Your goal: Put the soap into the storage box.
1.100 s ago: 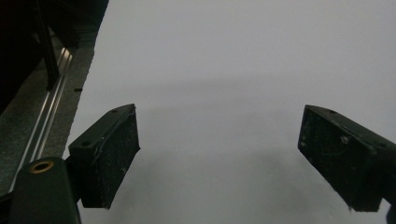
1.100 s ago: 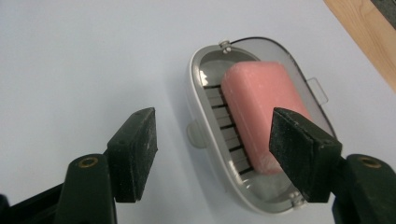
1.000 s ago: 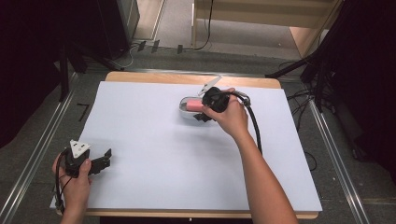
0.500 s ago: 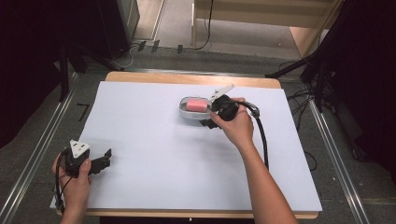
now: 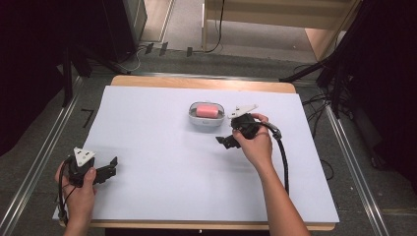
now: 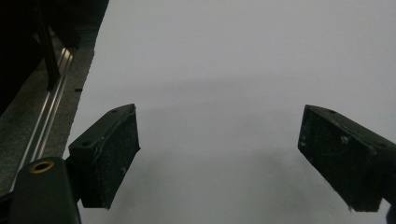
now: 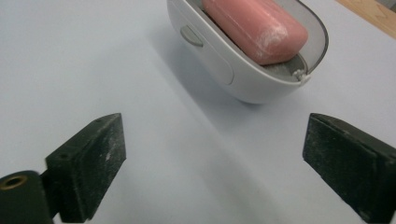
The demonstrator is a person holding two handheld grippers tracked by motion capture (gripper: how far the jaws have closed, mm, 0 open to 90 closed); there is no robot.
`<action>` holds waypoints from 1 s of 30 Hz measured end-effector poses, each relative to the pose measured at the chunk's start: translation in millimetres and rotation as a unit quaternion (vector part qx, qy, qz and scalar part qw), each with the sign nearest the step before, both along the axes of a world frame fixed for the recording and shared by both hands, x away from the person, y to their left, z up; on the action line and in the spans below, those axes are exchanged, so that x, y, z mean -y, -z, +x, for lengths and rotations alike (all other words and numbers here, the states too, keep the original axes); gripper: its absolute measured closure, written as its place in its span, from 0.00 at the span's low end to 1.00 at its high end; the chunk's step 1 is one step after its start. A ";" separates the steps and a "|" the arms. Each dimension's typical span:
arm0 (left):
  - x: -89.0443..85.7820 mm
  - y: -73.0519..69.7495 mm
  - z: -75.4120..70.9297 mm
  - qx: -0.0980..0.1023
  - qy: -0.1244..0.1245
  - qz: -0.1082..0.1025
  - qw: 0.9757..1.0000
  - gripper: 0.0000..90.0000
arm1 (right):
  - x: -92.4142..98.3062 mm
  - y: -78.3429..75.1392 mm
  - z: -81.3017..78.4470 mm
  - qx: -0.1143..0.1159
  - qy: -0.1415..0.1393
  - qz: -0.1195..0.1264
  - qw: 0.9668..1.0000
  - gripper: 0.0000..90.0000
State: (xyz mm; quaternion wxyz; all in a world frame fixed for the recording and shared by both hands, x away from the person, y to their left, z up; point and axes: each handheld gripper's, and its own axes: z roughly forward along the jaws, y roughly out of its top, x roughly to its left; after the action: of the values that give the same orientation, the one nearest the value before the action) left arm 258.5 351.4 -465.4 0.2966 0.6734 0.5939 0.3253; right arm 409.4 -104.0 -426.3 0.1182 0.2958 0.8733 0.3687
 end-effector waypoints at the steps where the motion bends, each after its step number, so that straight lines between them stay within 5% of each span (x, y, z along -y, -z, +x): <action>1: 0.0 0.1 0.0 0.001 0.001 0.000 1.000 0.15 | 2.2 1.3 -1.8 0.000 0.003 0.003 1.000 0.03; 12: 0.3 0.0 -0.4 0.002 0.002 0.001 1.000 0.15 | 33.1 14.6 -20.1 0.011 0.029 0.033 0.999 0.00; 30: 0.7 0.2 -0.4 0.003 0.002 0.003 1.000 0.15 | 82.9 29.4 -47.8 0.018 0.071 0.049 0.996 0.00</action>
State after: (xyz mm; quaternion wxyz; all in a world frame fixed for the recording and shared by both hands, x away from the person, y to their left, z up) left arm 258.1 350.6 -465.6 0.2970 0.6744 0.5909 0.3283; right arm 361.6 -186.8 -455.6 0.1457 0.3558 0.8287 0.4068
